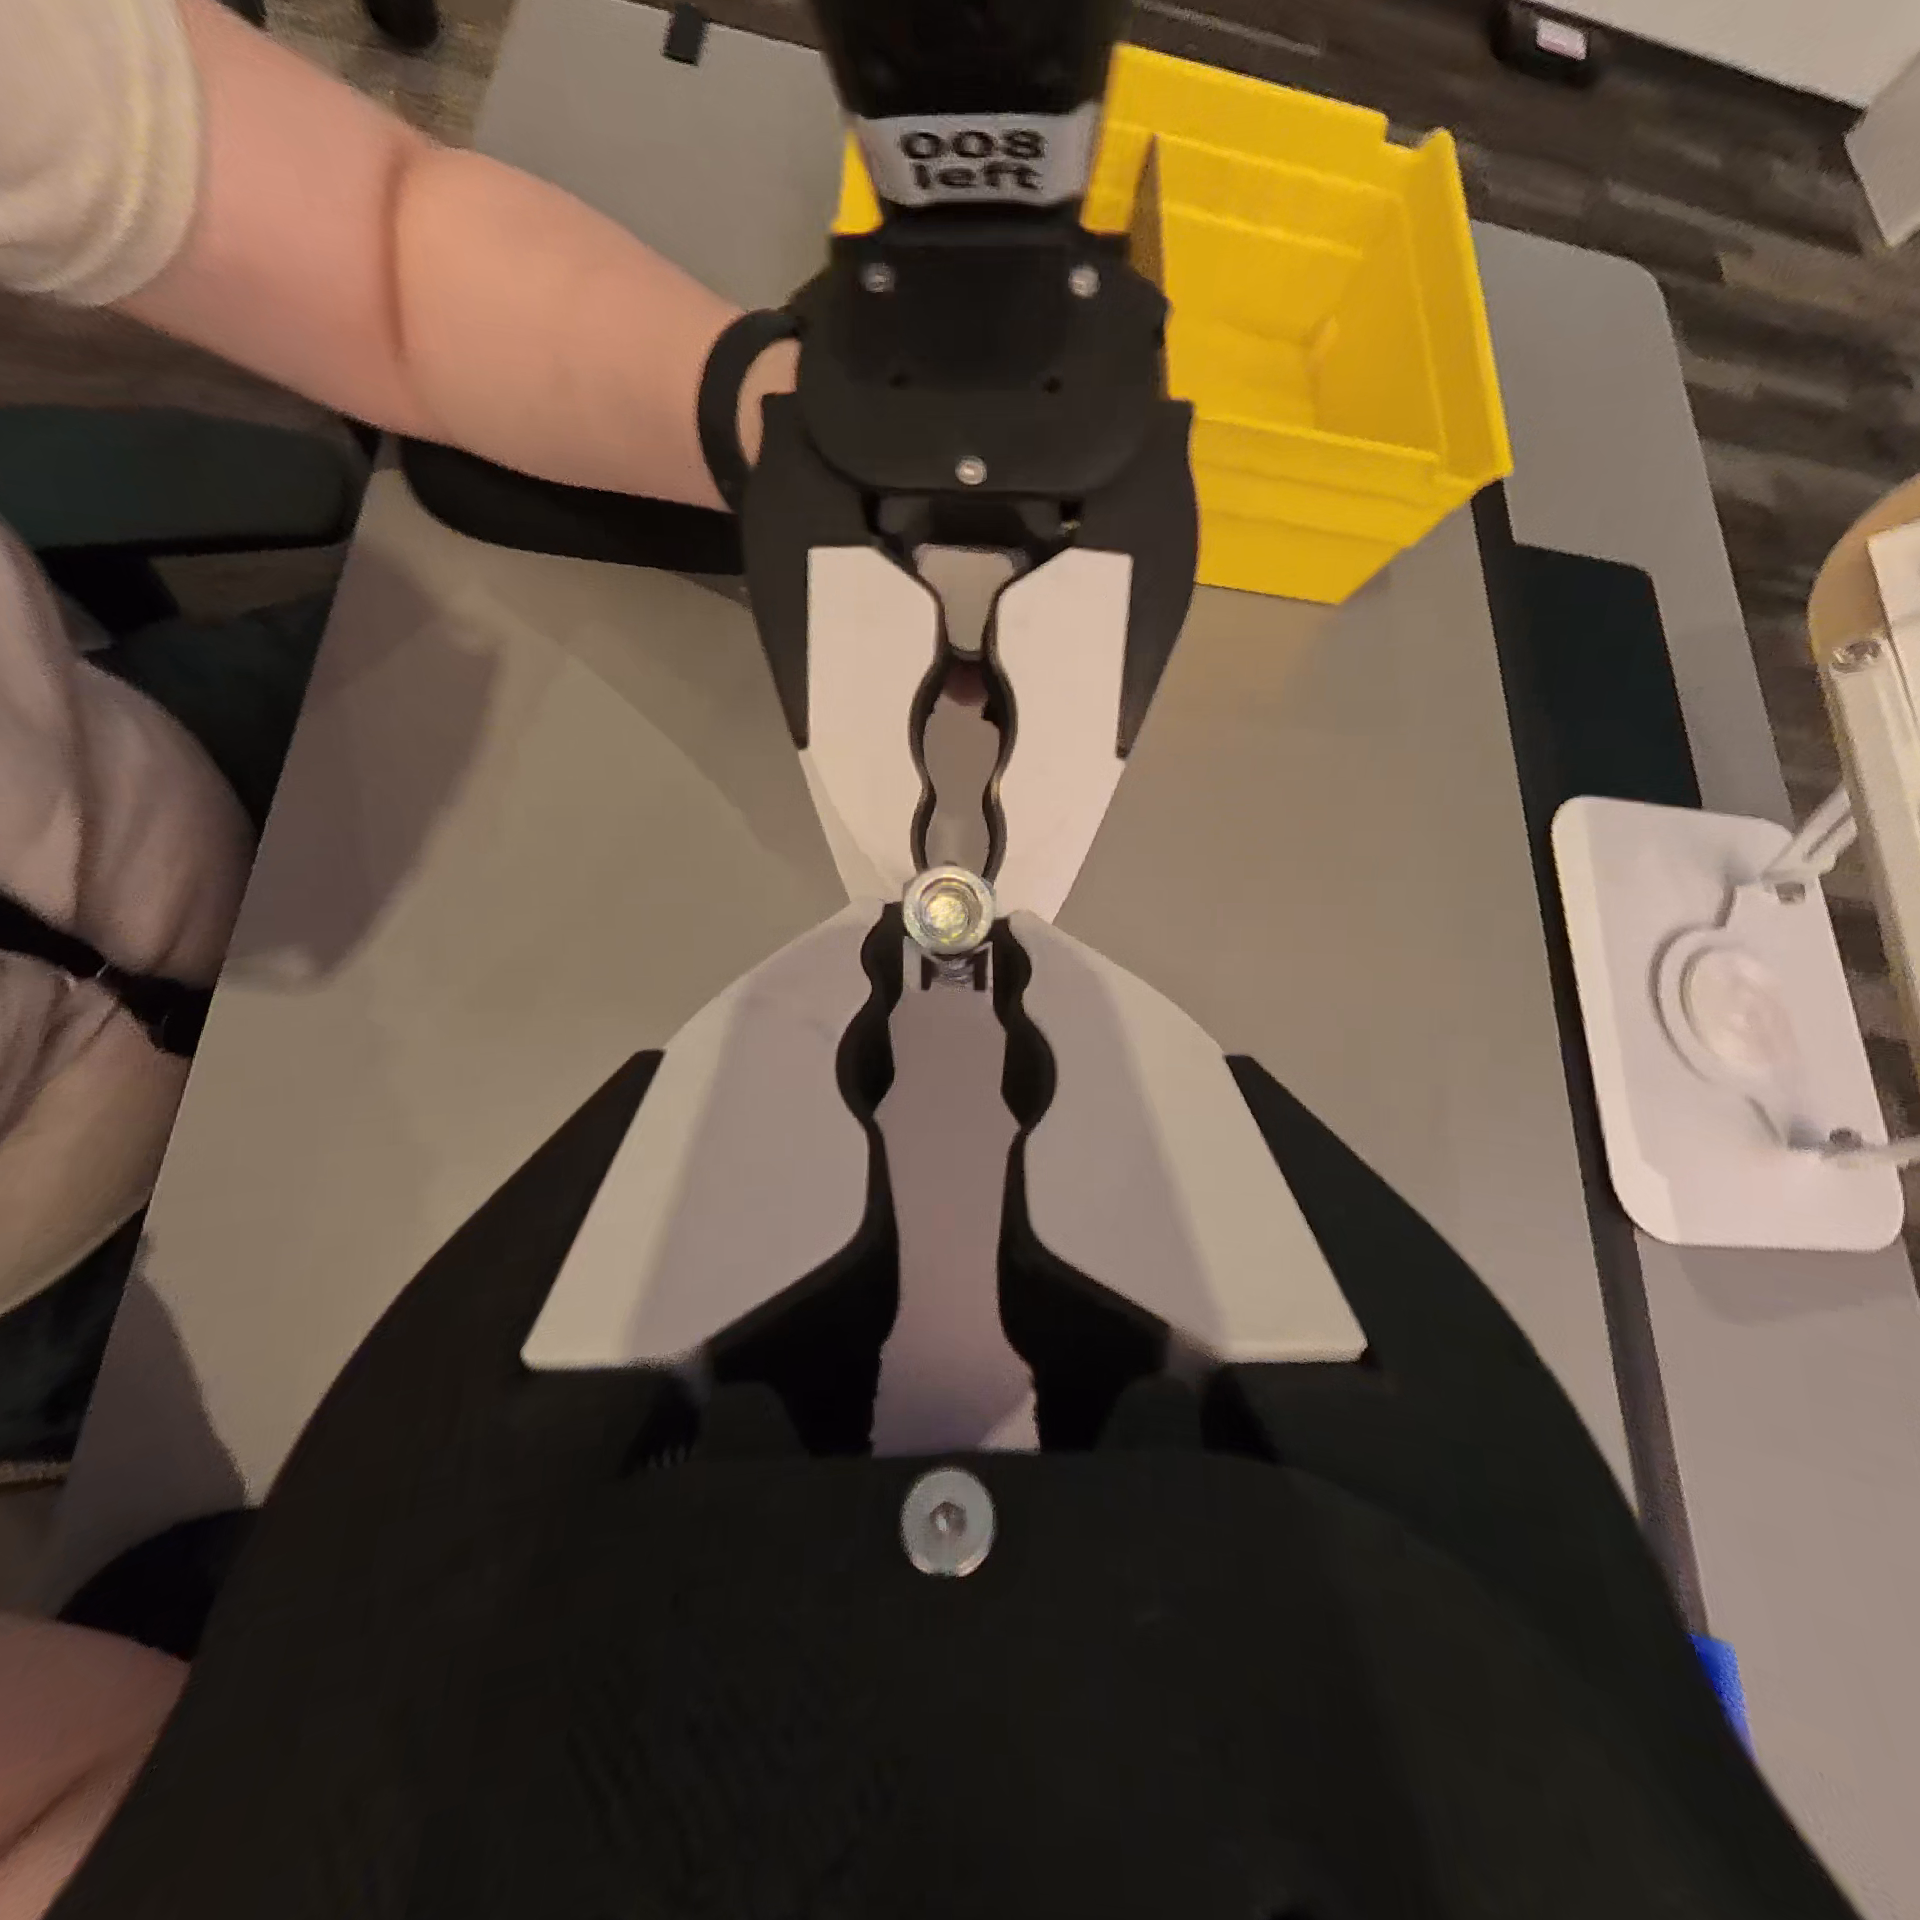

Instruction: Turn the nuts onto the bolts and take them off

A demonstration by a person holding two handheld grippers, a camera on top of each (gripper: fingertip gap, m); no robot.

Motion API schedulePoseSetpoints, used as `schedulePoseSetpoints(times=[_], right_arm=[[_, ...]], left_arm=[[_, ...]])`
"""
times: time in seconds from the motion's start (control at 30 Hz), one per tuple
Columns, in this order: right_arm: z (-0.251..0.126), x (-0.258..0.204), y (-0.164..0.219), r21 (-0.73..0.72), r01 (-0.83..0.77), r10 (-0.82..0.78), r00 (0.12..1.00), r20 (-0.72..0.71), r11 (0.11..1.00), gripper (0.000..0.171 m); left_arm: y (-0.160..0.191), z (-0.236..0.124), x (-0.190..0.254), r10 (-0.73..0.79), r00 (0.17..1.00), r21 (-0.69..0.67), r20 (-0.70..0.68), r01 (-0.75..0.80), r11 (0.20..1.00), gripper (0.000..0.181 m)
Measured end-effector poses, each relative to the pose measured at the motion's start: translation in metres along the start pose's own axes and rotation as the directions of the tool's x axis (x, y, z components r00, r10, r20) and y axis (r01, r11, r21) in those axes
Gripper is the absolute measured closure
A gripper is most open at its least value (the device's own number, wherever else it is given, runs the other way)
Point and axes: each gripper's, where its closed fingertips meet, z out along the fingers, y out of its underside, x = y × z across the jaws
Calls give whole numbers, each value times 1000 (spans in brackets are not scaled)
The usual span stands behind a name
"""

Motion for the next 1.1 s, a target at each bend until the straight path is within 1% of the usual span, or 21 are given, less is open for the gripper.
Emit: schedulePoseSetpoints(times=[0.1, 0.23, 0.3, 0.43, 0.5, 0.63, 0.7, 0.8, 0.9, 1.0, 1.1], right_arm=[[4, 12, 0, 11, -57, 58, 998, -40, 998, 154], [6, 27, -4, 47, -90, 94, 991, -99, 995, 154], [6, 33, -8, 80, -82, 92, 987, -134, 993, 154], [6, 44, -17, 158, -117, 143, 976, -163, 980, 154], [8, 47, -17, 176, -158, 185, 970, -155, 972, 154], [13, 53, -15, 178, -227, 255, 954, -155, 958, 154], [14, 56, -15, 184, -251, 282, 945, -168, 950, 154], [15, 60, -17, 204, -299, 337, 922, -189, 932, 154], [19, 64, -17, 227, -365, 411, 887, -210, 903, 154], [22, 66, -15, 241, -429, 480, 851, -216, 870, 154], [23, 68, -15, 248, -432, 485, 845, -225, 867, 154]], left_arm=[[4, -2, -13, -14, 997, -41, 75, 17, 999, 172], [6, -7, -27, -70, 987, -54, 146, 79, 995, 172], [4, -11, -33, -107, 979, -36, 175, 115, 993, 172], [-2, -18, -42, -189, 961, 14, 203, 190, 982, 172], [1, -21, -46, -173, 955, -13, 241, 182, 983, 172], [8, -25, -55, -72, 936, -117, 344, 118, 986, 172], [10, -27, -58, -44, 923, -144, 383, 107, 984, 172], [10, -30, -62, -43, 905, -159, 423, 121, 980, 172], [14, -34, -68, 17, 879, -214, 477, 98, 972, 172], [18, -34, -70, 9, 877, -224, 481, 113, 968, 172], [19, -34, -71, -6, 877, -216, 480, 125, 968, 172]])
